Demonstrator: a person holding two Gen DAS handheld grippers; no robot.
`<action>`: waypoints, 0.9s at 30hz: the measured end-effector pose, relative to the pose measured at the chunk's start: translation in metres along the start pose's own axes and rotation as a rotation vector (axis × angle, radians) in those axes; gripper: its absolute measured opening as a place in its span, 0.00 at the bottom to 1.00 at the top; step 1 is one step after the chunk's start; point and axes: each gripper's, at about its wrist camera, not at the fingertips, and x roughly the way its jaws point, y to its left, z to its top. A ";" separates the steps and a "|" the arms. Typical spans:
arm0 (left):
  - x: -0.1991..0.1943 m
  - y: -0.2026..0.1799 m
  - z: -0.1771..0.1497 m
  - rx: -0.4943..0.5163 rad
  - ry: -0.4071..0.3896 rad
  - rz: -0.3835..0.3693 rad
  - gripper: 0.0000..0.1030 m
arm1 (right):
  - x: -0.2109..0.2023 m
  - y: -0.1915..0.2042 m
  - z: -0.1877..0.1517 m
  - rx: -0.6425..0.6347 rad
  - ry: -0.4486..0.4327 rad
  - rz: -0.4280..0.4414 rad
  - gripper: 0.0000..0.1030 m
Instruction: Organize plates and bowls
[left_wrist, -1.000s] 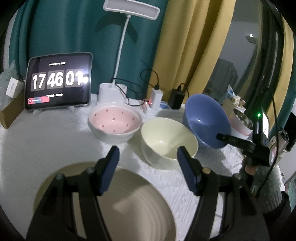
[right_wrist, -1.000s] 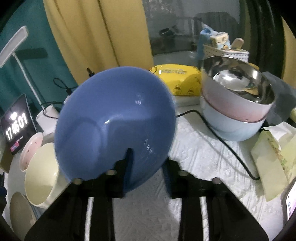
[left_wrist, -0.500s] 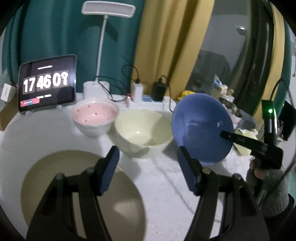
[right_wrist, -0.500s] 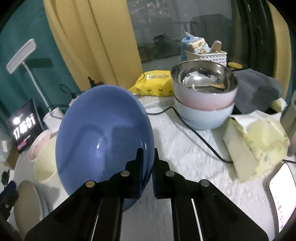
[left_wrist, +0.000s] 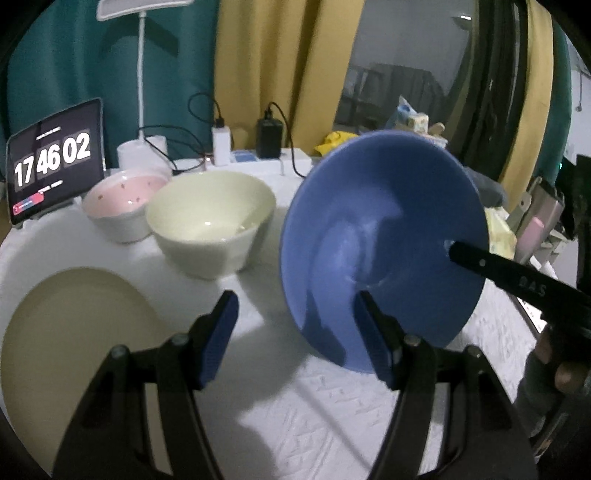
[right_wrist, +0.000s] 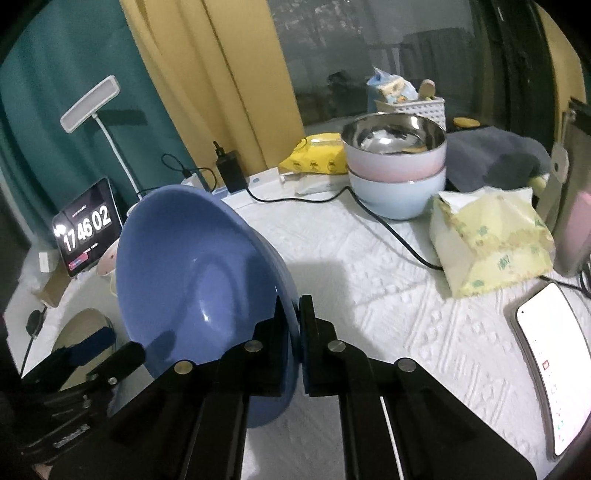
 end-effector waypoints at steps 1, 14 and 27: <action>0.004 -0.003 0.000 -0.003 0.007 -0.010 0.64 | 0.000 -0.003 -0.002 0.004 -0.003 -0.008 0.06; 0.028 -0.025 -0.001 0.043 0.038 -0.086 0.32 | 0.010 -0.016 -0.017 0.036 -0.031 -0.019 0.11; -0.006 -0.018 -0.006 0.061 -0.006 -0.099 0.25 | -0.013 0.011 -0.022 0.010 -0.023 -0.010 0.17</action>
